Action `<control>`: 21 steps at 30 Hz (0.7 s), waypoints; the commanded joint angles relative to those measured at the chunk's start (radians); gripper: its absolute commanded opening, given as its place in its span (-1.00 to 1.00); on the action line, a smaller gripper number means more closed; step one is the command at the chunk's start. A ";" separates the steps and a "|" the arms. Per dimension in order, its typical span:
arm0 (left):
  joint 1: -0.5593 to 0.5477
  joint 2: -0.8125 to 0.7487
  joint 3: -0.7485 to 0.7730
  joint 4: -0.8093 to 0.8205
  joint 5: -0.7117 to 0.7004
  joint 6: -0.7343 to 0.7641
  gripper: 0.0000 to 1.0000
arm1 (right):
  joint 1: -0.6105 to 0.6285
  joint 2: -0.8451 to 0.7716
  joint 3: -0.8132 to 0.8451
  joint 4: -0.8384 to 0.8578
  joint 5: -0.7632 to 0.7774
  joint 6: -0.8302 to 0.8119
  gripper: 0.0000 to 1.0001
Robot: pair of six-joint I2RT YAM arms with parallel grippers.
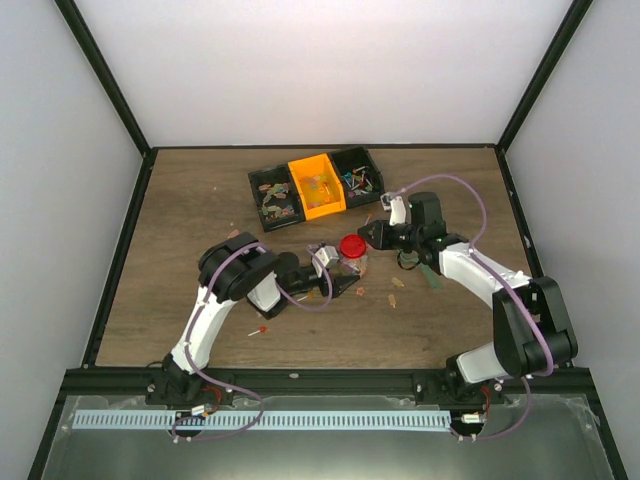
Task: Pack the candies
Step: Screw the box lid onto the packing bottle.
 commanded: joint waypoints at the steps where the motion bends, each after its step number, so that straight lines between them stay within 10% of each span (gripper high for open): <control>1: 0.007 0.047 0.007 -0.036 0.024 -0.029 0.59 | -0.001 -0.014 -0.017 0.026 -0.028 -0.010 -0.73; 21: 0.009 0.008 -0.016 -0.029 0.015 0.005 0.59 | 0.000 -0.118 -0.074 -0.050 0.119 0.014 -0.92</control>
